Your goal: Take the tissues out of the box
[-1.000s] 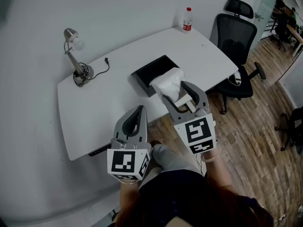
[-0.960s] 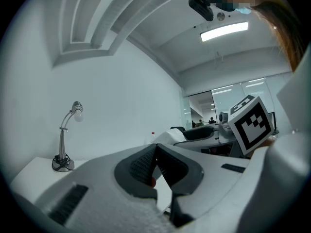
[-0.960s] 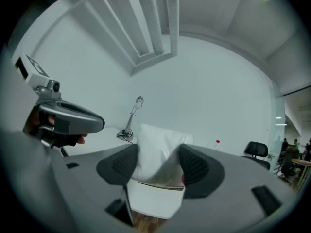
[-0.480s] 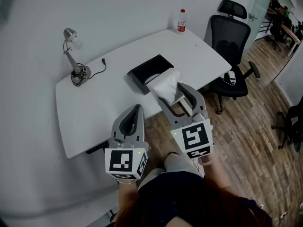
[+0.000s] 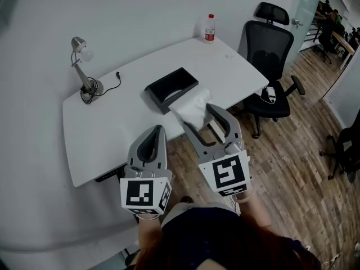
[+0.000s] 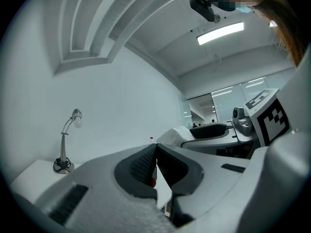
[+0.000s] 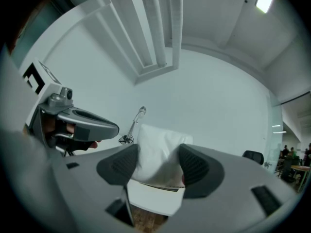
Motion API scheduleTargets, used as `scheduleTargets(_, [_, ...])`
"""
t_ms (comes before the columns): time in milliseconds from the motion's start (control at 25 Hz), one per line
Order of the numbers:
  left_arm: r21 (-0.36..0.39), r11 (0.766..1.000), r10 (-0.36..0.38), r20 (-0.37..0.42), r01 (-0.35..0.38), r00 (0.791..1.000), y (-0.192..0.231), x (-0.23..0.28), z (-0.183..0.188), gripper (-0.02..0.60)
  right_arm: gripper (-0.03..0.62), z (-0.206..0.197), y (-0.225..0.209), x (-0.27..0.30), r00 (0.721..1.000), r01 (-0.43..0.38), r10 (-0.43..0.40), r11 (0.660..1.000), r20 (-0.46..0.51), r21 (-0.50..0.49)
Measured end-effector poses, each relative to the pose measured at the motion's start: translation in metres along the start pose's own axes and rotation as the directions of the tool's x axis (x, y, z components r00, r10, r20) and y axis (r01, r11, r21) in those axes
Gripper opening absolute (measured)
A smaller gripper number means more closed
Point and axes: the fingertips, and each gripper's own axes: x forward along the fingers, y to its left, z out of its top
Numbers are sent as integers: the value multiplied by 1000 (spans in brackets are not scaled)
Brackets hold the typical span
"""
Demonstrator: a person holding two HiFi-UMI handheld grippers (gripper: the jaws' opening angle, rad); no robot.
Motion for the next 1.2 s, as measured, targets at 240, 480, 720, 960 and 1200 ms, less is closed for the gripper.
scheduleTargets(240, [4,999,32,-1,-32,999,-23,-4,8,25,282,1,-10,-23,999,-33,33,999,1,-9])
scheduleTargets(480, [20,998,67,-6,-67,998,-45,-12,13,25,282,2,-14,-43,997,-71,71,997,20,-4])
scheduleTargets(720, [27,995,101,-11,-101,995,-65,-24,16,25,281,2,-20,-66,995,-96,96,995,42,2])
scheduleTargets(960, [34,993,117,-16,-117,993,-85,-34,18,25,279,3,-23,-87,992,-113,112,994,62,12])
scheduleTargets(1200, [42,990,134,-23,-133,991,-99,-48,20,25,279,4,-24,-107,990,-119,117,993,78,20])
